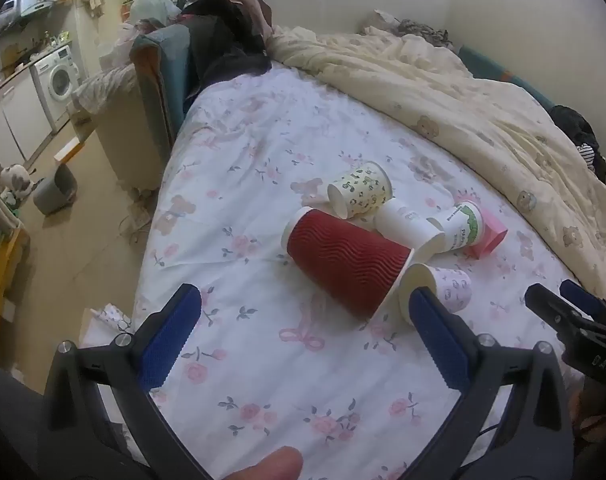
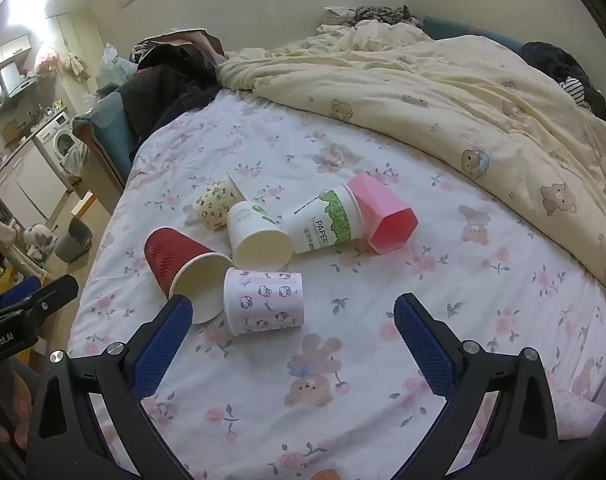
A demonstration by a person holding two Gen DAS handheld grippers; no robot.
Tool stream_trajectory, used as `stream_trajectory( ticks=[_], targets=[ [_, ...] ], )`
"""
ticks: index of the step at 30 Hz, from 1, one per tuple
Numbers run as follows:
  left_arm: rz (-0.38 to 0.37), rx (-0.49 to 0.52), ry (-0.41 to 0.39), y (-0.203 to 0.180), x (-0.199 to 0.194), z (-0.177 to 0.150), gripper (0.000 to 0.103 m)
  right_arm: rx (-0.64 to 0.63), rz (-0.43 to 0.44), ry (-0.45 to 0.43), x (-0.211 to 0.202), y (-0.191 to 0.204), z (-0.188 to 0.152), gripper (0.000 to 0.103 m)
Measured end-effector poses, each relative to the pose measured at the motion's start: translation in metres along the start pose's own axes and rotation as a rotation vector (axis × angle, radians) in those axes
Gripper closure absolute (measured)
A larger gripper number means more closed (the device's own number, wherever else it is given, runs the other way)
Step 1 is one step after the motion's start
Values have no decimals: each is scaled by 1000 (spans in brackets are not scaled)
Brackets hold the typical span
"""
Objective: Flip cup upside down
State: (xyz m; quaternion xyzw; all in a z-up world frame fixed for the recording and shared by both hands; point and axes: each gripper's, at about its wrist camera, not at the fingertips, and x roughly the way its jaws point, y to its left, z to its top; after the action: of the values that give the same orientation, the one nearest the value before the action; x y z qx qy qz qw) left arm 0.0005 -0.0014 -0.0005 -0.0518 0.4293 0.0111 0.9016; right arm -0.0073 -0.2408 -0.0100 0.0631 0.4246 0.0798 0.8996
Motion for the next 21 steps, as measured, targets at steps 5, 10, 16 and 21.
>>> stream_trajectory(
  ticks=[5,10,16,21],
  targets=[
    [-11,-3,18,1,0,5,0,-4,6,-12,-5,1,-1,0],
    [-24,-15,15,-1,1,1,0,-4,-2,-4,-1,-2,0,0],
    [-22,-12,16,-1,1,0,0,0,-6,2,-1,-12,0,0],
    [-11,-2,15,-2,0,1,0,-16,-20,1,1,-1,-1,0]
  ],
)
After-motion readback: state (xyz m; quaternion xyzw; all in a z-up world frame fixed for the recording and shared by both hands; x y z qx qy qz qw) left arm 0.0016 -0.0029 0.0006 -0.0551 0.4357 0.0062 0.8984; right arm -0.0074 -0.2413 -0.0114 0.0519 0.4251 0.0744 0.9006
